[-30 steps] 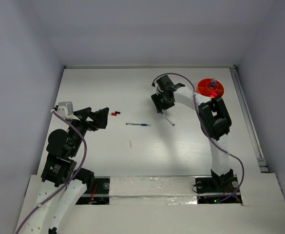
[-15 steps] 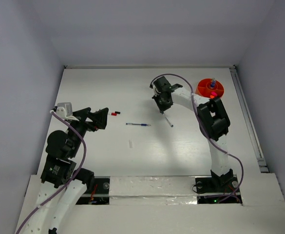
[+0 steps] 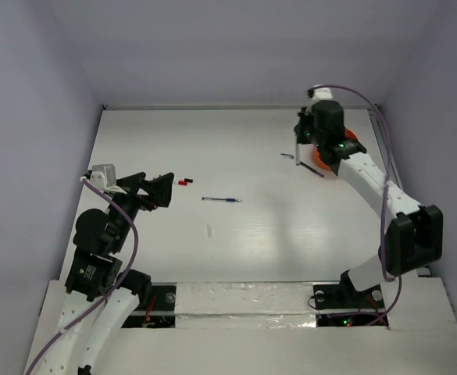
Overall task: Sort the stationery into containers
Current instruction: Place the pen in the storage box.
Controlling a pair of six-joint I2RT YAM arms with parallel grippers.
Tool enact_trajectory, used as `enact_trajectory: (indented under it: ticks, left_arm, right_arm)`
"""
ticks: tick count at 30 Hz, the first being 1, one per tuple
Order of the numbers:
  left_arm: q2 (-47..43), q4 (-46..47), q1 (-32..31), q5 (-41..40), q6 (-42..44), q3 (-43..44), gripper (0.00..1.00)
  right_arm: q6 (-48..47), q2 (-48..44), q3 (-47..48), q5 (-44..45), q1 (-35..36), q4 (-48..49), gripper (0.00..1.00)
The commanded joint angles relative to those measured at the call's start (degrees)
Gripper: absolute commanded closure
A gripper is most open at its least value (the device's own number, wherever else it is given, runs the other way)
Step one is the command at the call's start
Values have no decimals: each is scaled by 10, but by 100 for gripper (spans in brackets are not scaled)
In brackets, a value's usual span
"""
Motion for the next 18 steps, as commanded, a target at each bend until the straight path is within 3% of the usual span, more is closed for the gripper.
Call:
enact_trajectory:
  ticks: [1, 10, 18]
  left_arm:
    - [-7, 31, -2, 8, -1, -4, 1]
    - [-7, 30, -2, 6, -1, -4, 1]
    - [-5, 29, -2, 5, 0, -3, 1]
  right_arm:
    - [20, -51, -72, 100, -52, 159, 100]
    - [-45, -56, -161, 151, -107, 442, 100]
    - [-147, -3, -169, 118, -107, 552, 100]
